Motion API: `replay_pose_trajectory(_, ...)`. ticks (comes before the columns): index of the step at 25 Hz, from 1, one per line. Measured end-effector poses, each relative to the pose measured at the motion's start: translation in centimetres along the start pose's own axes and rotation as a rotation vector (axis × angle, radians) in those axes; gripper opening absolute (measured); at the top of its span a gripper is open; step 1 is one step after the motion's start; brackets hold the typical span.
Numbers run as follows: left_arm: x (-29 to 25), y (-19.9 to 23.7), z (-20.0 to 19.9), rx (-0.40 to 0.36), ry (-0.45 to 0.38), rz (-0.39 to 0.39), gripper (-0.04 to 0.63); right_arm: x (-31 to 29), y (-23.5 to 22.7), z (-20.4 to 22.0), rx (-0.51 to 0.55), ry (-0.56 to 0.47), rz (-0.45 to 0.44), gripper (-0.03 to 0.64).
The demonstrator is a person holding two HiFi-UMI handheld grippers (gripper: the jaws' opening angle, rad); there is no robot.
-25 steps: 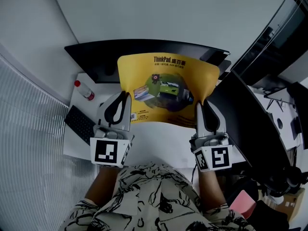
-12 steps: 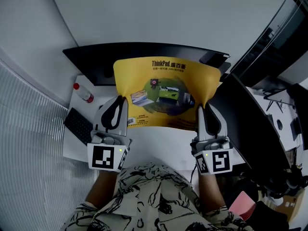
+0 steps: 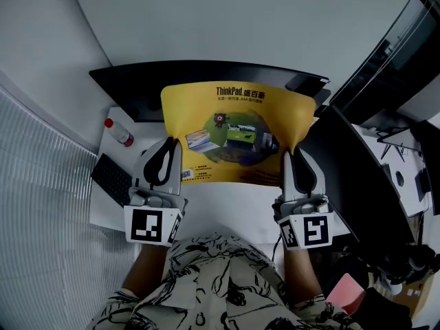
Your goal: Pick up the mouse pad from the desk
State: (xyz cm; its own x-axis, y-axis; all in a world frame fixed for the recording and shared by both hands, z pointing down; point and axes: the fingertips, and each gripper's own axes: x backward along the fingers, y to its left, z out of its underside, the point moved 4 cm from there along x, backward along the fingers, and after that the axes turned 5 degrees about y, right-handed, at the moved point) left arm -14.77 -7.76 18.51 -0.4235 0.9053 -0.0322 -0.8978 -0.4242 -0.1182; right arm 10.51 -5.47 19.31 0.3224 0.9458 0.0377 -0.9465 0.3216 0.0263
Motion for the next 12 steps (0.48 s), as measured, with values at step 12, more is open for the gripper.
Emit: replay_pose_trajectory(12, -0.06, -0.02, 0.18, 0.001, 0.005, 0.000, 0.041, -0.03, -0.02, 0.17, 0.007, 0.006, 0.005, 0.063)
